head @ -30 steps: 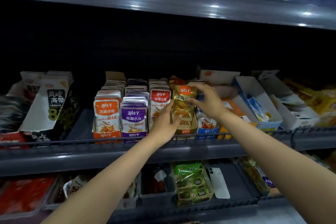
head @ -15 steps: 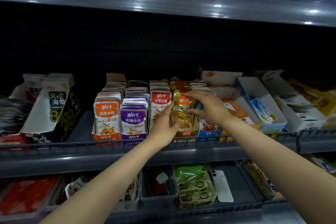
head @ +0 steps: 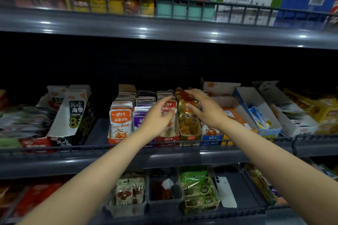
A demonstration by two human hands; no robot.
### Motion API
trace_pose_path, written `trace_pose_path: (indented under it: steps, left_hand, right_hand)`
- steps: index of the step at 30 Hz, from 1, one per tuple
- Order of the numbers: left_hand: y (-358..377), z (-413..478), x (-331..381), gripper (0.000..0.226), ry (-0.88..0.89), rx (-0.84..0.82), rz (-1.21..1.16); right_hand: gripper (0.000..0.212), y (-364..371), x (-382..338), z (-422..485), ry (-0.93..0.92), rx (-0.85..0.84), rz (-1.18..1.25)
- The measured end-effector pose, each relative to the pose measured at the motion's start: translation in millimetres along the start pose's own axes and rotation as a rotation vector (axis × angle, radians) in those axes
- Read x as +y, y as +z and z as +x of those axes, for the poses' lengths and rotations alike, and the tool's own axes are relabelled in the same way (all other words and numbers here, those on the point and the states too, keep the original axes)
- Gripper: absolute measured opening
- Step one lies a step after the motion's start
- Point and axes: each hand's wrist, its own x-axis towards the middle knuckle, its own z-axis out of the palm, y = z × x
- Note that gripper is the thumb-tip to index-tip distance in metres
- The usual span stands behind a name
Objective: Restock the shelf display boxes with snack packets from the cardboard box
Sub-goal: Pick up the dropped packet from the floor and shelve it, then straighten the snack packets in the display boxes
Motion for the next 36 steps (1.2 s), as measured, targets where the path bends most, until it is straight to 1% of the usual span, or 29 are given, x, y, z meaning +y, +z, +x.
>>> trace_pose_path:
  steps: [2, 5, 8, 9, 11, 13, 15, 18, 20, 22, 24, 26, 28, 30, 32, 34, 36]
  left_hand:
    - [-26, -7, 3, 0.037, 0.072, 0.055, 0.006]
    - [-65, -18, -1, 0.028, 0.171, 0.202, 0.007]
    - [-99, -27, -24, 0.03, 0.137, 0.271, 0.047]
    - [-110, -30, -35, 0.035, 0.092, 0.268, 0.082]
    - [-124, -36, -57, 0.054, -0.047, 0.227, 0.127]
    - [-132, -41, -75, 0.071, -0.187, 0.164, 0.123]
    - [-134, -46, -88, 0.081, -0.252, 0.098, 0.132]
    - [-128, -50, -103, 0.083, -0.254, 0.023, 0.089]
    - [-123, -49, -107, 0.076, -0.237, -0.023, 0.034]
    - [-117, -46, -108, 0.066, -0.198, -0.041, 0.007]
    - [-113, -44, -115, 0.069, -0.184, -0.026, -0.014]
    - [-111, -41, -123, 0.078, -0.19, -0.012, -0.03]
    - [-108, -40, -124, 0.084, -0.2, 0.004, -0.041]
    - [-106, -40, -126, 0.084, -0.181, 0.009, -0.039]
    - [-104, -36, -133, 0.087, -0.16, 0.012, -0.013]
    - [-104, -34, -138, 0.092, -0.17, 0.016, 0.01]
    - [-104, -32, -136, 0.087, -0.156, 0.015, -0.013]
  right_hand:
    - [0.053, 0, -23, 2, -0.024, 0.028, 0.076]
    - [0.053, 7, -61, 9, -0.109, 0.057, 0.146]
    - [0.054, 23, -101, 16, -0.136, 0.033, 0.229]
    - [0.055, 30, -114, 19, -0.134, 0.011, 0.263]
    - [0.06, 44, -134, 25, -0.12, -0.069, 0.279]
    - [0.064, 58, -148, 35, -0.08, -0.184, 0.222]
    - [0.065, 67, -154, 45, 0.002, -0.276, 0.119]
    - [0.063, 79, -154, 55, 0.072, -0.363, -0.085]
    - [0.062, 85, -154, 55, 0.098, -0.41, -0.14]
    - [0.064, 90, -155, 53, 0.075, -0.405, -0.158]
    - [0.069, 93, -156, 55, 0.01, -0.406, -0.212]
    - [0.072, 95, -153, 58, 0.0, -0.411, -0.21]
    - [0.069, 94, -150, 58, 0.031, -0.361, -0.196]
    - [0.065, 93, -146, 55, 0.017, -0.326, -0.249]
    - [0.065, 94, -143, 52, -0.035, -0.349, -0.283]
    - [0.068, 95, -142, 54, -0.065, -0.346, -0.258]
    - [0.069, 93, -142, 60, -0.05, -0.305, -0.179]
